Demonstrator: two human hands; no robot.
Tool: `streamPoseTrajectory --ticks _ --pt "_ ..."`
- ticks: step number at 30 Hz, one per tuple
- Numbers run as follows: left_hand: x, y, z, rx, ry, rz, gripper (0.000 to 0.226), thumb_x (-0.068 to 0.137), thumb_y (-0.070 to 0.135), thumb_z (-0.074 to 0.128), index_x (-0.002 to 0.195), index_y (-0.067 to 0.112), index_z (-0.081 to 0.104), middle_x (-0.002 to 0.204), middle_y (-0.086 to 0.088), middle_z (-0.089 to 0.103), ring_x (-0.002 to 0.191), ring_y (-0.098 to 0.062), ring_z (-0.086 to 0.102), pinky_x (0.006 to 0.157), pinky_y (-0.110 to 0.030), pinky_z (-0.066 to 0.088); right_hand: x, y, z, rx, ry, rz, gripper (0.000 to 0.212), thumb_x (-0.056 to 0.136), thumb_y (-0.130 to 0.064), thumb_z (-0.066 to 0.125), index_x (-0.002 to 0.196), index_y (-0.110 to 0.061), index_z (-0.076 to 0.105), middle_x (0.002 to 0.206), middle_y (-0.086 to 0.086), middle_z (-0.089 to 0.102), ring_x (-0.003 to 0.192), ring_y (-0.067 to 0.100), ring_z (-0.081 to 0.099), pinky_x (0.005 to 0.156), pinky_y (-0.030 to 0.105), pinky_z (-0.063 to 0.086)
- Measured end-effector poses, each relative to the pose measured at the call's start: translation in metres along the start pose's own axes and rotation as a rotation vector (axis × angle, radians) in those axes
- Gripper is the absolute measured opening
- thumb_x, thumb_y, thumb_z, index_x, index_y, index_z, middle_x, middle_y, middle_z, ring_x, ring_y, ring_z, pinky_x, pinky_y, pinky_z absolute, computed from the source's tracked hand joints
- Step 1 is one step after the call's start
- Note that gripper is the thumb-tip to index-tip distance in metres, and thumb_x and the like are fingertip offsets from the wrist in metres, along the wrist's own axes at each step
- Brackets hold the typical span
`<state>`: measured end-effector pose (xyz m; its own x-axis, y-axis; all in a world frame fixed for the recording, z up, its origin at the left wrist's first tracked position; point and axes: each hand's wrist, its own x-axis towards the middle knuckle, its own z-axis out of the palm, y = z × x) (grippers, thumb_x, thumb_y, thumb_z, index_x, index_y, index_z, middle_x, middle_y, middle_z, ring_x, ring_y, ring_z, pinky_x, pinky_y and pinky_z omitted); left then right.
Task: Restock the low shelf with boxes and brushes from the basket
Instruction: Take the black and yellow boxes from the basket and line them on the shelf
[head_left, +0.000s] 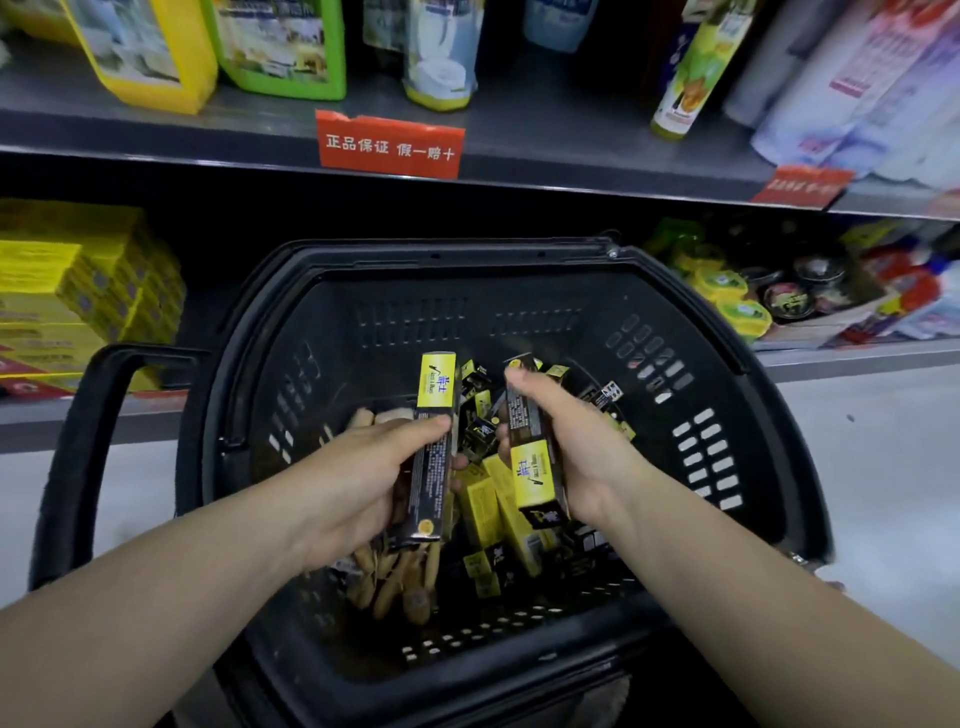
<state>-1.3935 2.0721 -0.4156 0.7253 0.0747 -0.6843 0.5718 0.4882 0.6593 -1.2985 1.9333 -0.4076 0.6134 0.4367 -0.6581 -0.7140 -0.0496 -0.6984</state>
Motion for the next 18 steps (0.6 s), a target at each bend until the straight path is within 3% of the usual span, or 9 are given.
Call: streamPoseTrajectory --ticks 2,4,6,9,11,14,16,18 --pt "-0.001 -0.001 0.0 0.009 -0.032 -0.012 0.036 0.093 0.027 0.054 0.122 0.006 0.057 0.114 -0.018 0.068 0.11 -0.032 0.062 0.092 -0.043 0.05 0.002 0.005 0.004 -0.009 -0.031 -0.001 0.014 0.086 -0.022 0.062 0.082 -0.009 0.063 0.057 0.004 0.067 0.046 0.016 0.063 0.044 0.023 0.05" --pt "0.0 -0.002 0.001 -0.003 -0.049 -0.016 0.033 0.093 0.027 0.053 0.118 0.006 0.062 0.109 -0.015 0.07 0.105 -0.028 0.065 0.09 -0.041 0.051 0.005 0.009 0.01 -0.016 -0.064 0.007 0.023 0.088 -0.028 0.057 0.093 -0.008 0.067 0.072 0.006 0.072 0.059 0.019 0.069 0.052 0.028 0.055" --pt "0.002 -0.004 0.001 -0.022 -0.023 -0.009 0.032 0.092 0.026 0.054 0.117 0.007 0.062 0.11 -0.014 0.07 0.104 -0.027 0.065 0.092 -0.042 0.051 0.01 0.011 0.017 -0.069 -0.041 -0.017 0.029 0.088 -0.035 0.056 0.096 -0.011 0.069 0.088 0.008 0.074 0.075 0.022 0.071 0.07 0.036 0.058" --pt "0.007 -0.008 -0.001 -0.039 0.077 0.026 0.036 0.091 0.024 0.057 0.123 0.006 0.057 0.126 -0.014 0.06 0.111 -0.027 0.06 0.096 -0.044 0.048 0.016 0.003 0.018 -0.201 0.119 -0.204 0.022 0.087 -0.031 0.058 0.102 -0.015 0.061 0.1 0.006 0.066 0.099 0.024 0.06 0.1 0.049 0.043" --pt "0.008 -0.008 -0.005 -0.089 0.14 0.042 0.034 0.091 0.019 0.055 0.121 0.003 0.054 0.121 -0.016 0.06 0.094 -0.027 0.061 0.085 -0.04 0.051 0.016 -0.01 0.013 -0.222 0.197 -0.333 0.023 0.09 -0.029 0.054 0.112 -0.021 0.056 0.105 0.003 0.061 0.104 0.021 0.056 0.097 0.042 0.044" --pt "0.007 -0.008 -0.011 -0.18 0.176 0.02 0.013 0.091 0.016 0.049 0.1 0.007 0.053 0.096 -0.016 0.061 0.074 -0.023 0.059 0.077 -0.036 0.051 0.012 -0.025 -0.001 -0.064 0.27 -0.431 0.015 0.093 -0.025 0.054 0.104 -0.016 0.054 0.1 0.005 0.061 0.091 0.02 0.063 0.074 0.028 0.055" --pt "0.005 -0.008 -0.013 -0.242 0.173 0.012 0.009 0.092 0.018 0.046 0.095 0.01 0.05 0.101 -0.018 0.061 0.081 -0.026 0.061 0.078 -0.035 0.052 0.009 -0.022 -0.006 0.062 0.268 -0.389 0.022 0.09 -0.02 0.059 0.107 -0.008 0.051 0.105 0.011 0.062 0.091 0.022 0.068 0.076 0.027 0.058" --pt "0.004 -0.007 -0.014 -0.313 0.162 0.033 0.018 0.092 0.019 0.046 0.106 0.009 0.052 0.115 -0.022 0.063 0.097 -0.031 0.063 0.076 -0.034 0.052 0.008 -0.009 -0.005 0.091 0.193 -0.321 0.025 0.089 -0.015 0.06 0.11 -0.005 0.052 0.108 0.015 0.062 0.092 0.022 0.07 0.079 0.029 0.058"
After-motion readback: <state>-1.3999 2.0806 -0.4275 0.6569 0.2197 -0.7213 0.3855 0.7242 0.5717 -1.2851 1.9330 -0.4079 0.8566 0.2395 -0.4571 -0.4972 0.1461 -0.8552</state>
